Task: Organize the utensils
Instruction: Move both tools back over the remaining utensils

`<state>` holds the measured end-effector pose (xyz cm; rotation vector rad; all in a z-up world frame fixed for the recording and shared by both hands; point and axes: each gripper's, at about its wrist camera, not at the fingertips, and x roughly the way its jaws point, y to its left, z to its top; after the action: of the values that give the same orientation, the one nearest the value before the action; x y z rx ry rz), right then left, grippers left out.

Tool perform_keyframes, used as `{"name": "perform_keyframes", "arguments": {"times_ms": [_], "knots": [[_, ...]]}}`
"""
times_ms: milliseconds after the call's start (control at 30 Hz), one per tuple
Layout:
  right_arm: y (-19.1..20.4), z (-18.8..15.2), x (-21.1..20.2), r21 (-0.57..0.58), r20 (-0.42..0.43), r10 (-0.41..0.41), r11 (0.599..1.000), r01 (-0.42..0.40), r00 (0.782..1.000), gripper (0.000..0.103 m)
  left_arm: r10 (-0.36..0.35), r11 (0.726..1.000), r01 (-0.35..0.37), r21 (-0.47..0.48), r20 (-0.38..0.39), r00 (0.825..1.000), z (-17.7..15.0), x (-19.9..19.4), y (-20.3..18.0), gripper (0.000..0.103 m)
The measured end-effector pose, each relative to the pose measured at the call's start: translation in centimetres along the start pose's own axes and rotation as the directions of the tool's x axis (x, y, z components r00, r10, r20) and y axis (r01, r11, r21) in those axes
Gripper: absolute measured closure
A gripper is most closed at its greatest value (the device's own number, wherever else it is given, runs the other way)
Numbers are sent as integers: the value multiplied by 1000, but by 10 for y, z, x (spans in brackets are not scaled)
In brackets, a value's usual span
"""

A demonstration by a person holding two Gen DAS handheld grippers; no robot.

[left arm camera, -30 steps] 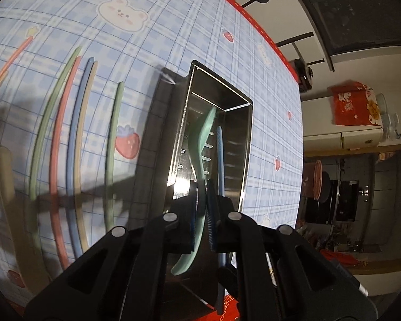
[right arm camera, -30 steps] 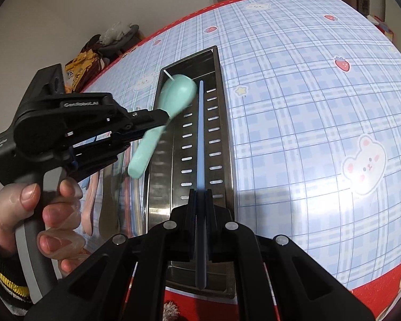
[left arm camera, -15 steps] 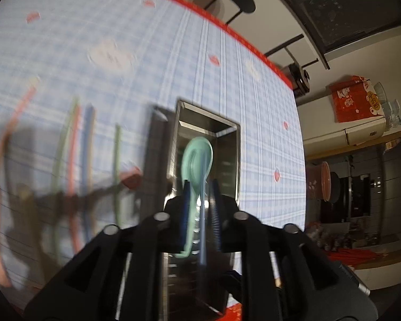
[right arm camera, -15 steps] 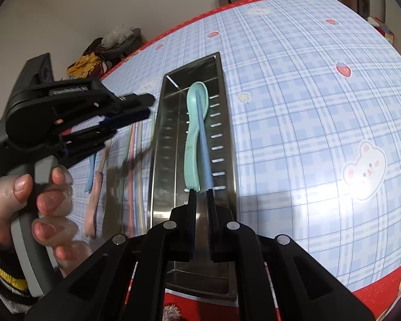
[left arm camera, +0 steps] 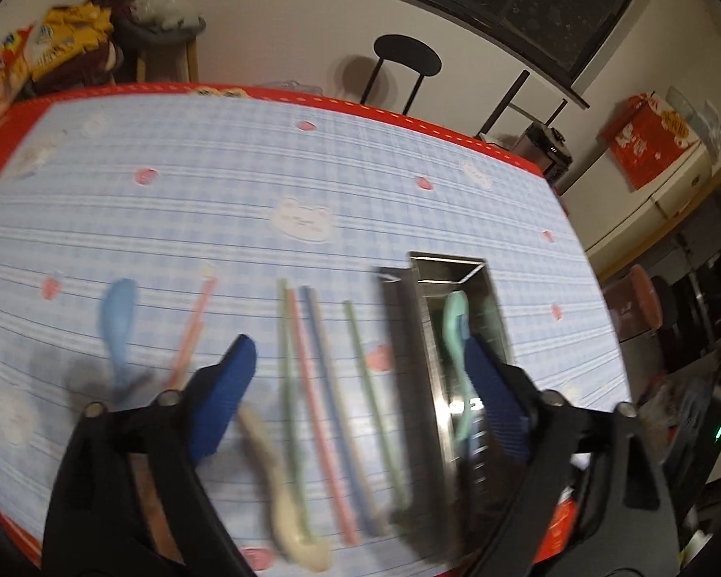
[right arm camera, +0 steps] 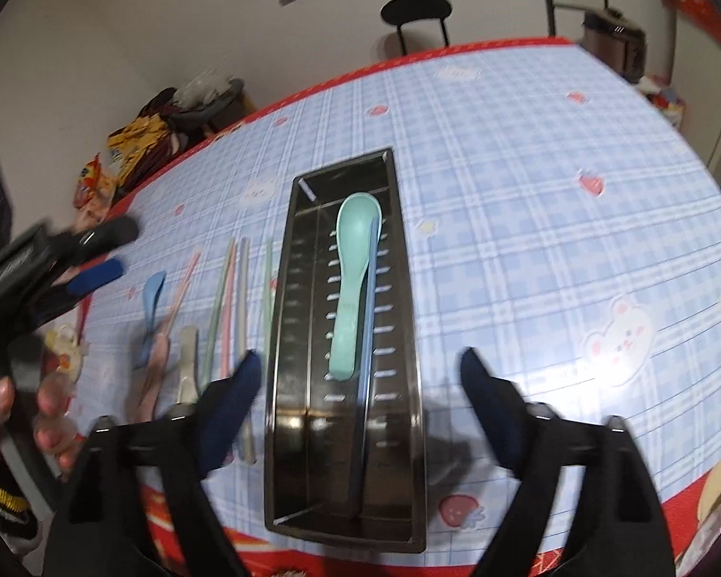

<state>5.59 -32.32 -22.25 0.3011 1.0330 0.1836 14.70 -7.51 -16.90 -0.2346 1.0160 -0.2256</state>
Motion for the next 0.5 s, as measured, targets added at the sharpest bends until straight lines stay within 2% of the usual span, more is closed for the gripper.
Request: {"name": "perform_keyframes", "arguments": {"times_ms": [33,300,500], "knots": [[2,0,-1,-1,9,-10,1000,10,1000,6,8,1000,-8,7,-6,1000,-2,-3,7,8],[30,-4,10,-50,25,-83,995,85,996,6,56,998,-56,6,-49,997,-25,-19,50,6],[56,-9,12,-107,47,-99,989,104,994,6,113,993,-112,38,-23,993,-50,-34,87,6]]}}
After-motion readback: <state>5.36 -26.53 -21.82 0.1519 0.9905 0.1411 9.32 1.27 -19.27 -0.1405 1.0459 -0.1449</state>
